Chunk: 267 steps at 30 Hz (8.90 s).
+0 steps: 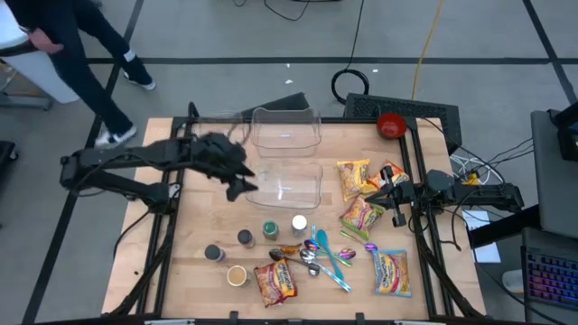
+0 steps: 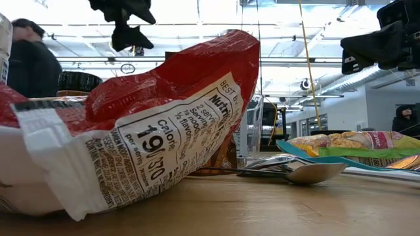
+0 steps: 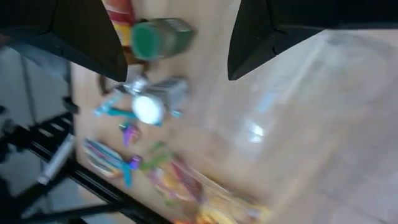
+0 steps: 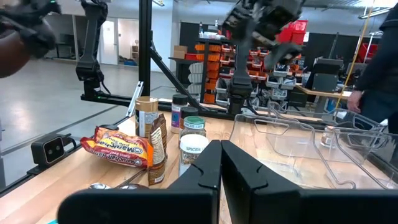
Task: Pick & Place Food Item
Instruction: Put the orange seasoning bottle into the top left transparent bin
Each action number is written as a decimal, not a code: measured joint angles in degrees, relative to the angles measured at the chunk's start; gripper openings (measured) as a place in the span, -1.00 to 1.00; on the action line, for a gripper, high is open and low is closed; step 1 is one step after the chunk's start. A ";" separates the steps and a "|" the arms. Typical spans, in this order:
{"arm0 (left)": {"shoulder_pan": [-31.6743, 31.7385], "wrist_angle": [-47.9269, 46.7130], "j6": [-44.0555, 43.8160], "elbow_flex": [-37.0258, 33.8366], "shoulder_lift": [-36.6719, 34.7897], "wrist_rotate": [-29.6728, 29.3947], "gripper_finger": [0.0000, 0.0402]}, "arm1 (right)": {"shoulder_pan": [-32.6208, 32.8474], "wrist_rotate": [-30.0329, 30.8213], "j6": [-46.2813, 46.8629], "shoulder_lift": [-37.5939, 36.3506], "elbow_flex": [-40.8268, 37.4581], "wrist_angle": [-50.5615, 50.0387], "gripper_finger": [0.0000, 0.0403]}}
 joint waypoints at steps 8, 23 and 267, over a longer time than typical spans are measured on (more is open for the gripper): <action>-11.50 9.91 2.80 0.00 5.09 4.53 0.40 | -0.02 0.02 -0.02 0.00 0.01 0.00 -1.00; -34.77 -15.73 -11.67 14.30 12.09 -22.23 0.40 | 0.00 0.02 -0.01 0.00 0.01 0.01 -1.00; 46.09 -16.11 14.13 13.27 20.78 -11.02 0.01 | -0.01 0.02 -0.01 -0.01 0.00 0.01 -1.00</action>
